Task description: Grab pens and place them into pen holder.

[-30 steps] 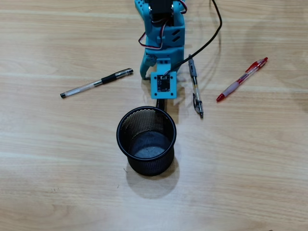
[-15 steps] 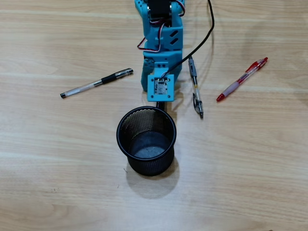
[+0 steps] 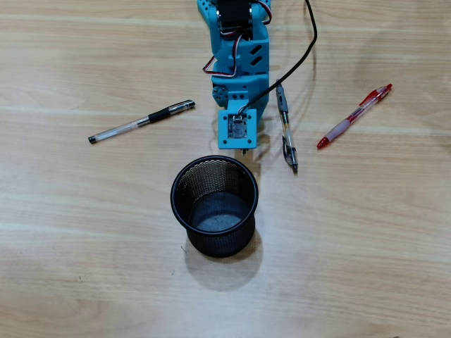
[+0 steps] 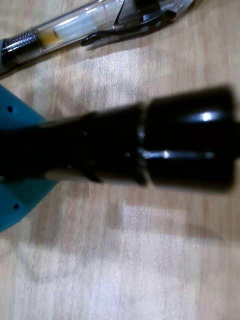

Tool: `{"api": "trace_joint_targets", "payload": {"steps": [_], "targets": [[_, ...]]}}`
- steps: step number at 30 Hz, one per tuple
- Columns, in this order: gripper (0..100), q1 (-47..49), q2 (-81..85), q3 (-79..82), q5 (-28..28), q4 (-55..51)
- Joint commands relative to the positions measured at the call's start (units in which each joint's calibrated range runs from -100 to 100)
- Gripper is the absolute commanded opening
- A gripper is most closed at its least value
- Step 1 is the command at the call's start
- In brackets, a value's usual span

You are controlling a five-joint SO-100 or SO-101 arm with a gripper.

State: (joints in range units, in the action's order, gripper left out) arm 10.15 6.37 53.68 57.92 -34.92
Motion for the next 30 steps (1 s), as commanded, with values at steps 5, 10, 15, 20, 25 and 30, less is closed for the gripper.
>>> {"api": "trace_joint_targets", "payload": {"steps": [5,10,15,20,25,30], "targets": [[2,0.8,-0.4,0.3,-0.2,-0.3],[7,1.4,0.1,-0.6,-0.3,0.4],[23,2.3,2.6,-0.6,-0.3,0.4],[23,2.4,7.3,0.2,-0.7,-1.8],[22,2.2,15.1,-0.7,-3.6,-17.5],[22,2.2,19.0,-0.5,-6.8,-24.8]]}}
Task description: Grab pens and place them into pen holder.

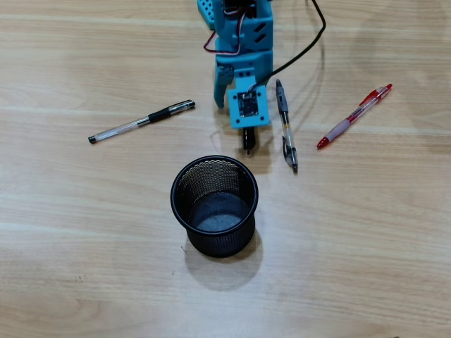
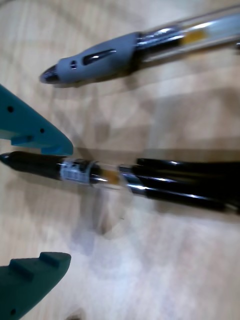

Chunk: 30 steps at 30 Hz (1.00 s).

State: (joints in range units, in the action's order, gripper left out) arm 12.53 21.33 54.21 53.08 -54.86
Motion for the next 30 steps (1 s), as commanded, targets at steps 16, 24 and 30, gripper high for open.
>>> {"api": "trace_joint_targets", "payload": {"steps": [16,24,30], "targets": [[23,4.8,4.4,12.6,0.5,9.6],[8,4.2,4.4,16.5,0.5,13.8],[2,4.1,4.4,16.4,0.5,13.8]]}}
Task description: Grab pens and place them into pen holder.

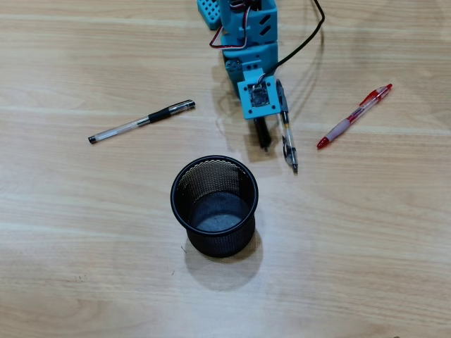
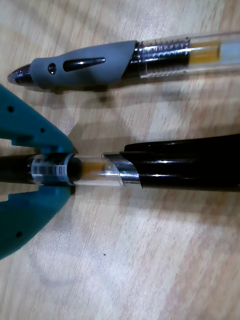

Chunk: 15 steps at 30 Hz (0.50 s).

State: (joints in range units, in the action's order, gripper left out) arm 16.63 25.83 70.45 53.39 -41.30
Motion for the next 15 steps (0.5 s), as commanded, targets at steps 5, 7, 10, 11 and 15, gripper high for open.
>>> {"api": "trace_joint_targets", "payload": {"steps": [5,7,10,11,15], "targets": [[2,-0.1,0.5,-1.0,0.1,0.2],[2,-0.1,0.8,-3.7,-0.3,0.1],[2,0.0,2.0,-9.1,-0.4,0.1],[2,0.1,2.8,-10.8,-0.4,0.1],[2,-0.2,6.6,-21.0,-0.4,0.1]]}}
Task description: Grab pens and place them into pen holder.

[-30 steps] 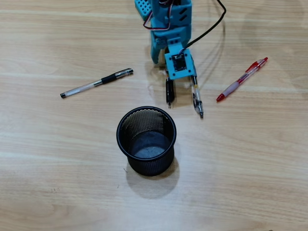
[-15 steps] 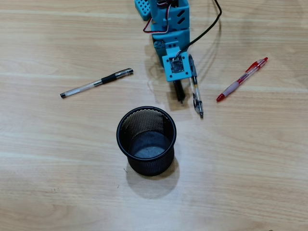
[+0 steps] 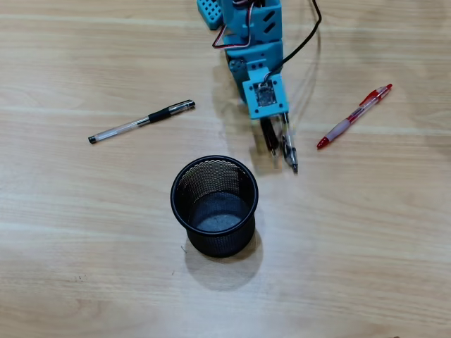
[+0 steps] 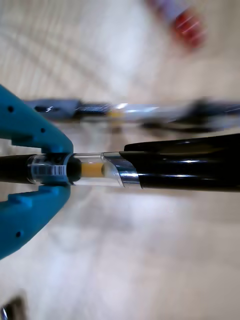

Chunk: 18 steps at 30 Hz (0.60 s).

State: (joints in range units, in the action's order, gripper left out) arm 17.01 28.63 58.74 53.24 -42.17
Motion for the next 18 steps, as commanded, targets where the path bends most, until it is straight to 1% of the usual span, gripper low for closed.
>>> {"api": "trace_joint_targets", "payload": {"steps": [1,10,16,18], "targets": [[2,-1.0,4.4,-11.5,-0.2,0.9],[2,-2.1,6.9,-35.0,-0.2,1.7],[2,-3.6,6.7,-39.3,0.3,2.2],[2,-5.1,6.6,-38.1,0.3,7.2]]}}
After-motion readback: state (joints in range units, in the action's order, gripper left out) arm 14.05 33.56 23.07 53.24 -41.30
